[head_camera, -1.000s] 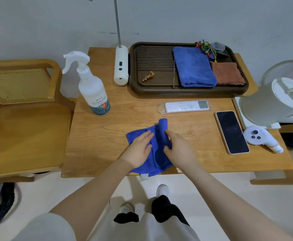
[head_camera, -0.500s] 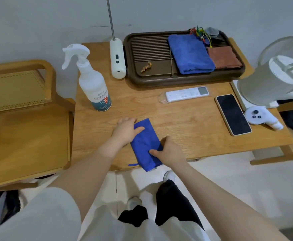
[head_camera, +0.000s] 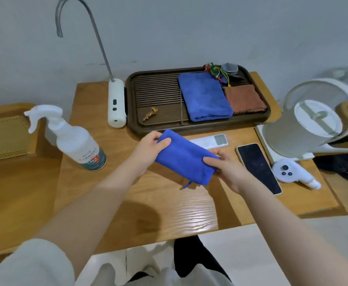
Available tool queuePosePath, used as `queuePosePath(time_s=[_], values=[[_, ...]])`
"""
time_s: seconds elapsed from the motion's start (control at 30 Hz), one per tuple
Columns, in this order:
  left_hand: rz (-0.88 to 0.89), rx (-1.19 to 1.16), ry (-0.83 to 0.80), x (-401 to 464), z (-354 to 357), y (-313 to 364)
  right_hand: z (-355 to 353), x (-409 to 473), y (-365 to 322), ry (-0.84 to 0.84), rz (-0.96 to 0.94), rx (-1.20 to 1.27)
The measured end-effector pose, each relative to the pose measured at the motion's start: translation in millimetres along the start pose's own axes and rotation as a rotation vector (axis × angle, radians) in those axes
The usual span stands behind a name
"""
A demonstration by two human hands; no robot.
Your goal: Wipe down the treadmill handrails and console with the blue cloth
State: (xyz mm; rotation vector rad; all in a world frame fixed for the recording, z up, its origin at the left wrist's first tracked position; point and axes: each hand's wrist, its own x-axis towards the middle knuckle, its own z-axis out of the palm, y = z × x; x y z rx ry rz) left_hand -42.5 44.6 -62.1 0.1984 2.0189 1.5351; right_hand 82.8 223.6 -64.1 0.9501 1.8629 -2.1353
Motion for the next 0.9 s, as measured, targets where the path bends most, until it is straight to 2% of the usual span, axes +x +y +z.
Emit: queuePosePath(time_s=[0.1, 0.17, 0.27, 0.4, 0.57, 0.73, 0.9], values=[[-0.05, -0.101, 0.086, 33, 19, 35, -32, 23, -44, 0.026, -0.06, 0.215], [-0.109, -0.272, 0.063, 55, 28, 59, -52, 42, -73, 0.016, -0.091, 0.341], [-0.108, -0.378, 0.042, 81, 42, 87, -72, 78, -112, 0.097, -0.12, 0.316], [-0.052, -0.21, 0.168, 115, 62, 103, -86, 132, -145, 0.295, -0.094, 0.185], [-0.013, -0.093, 0.347, 147, 68, 114, -87, 173, -164, 0.271, -0.138, 0.091], [-0.045, 0.371, 0.357, 140, 59, 99, -89, 161, -151, 0.371, -0.308, -0.274], [0.071, 0.497, 0.355, 103, 54, 93, -81, 125, -125, 0.332, -0.319, -0.427]])
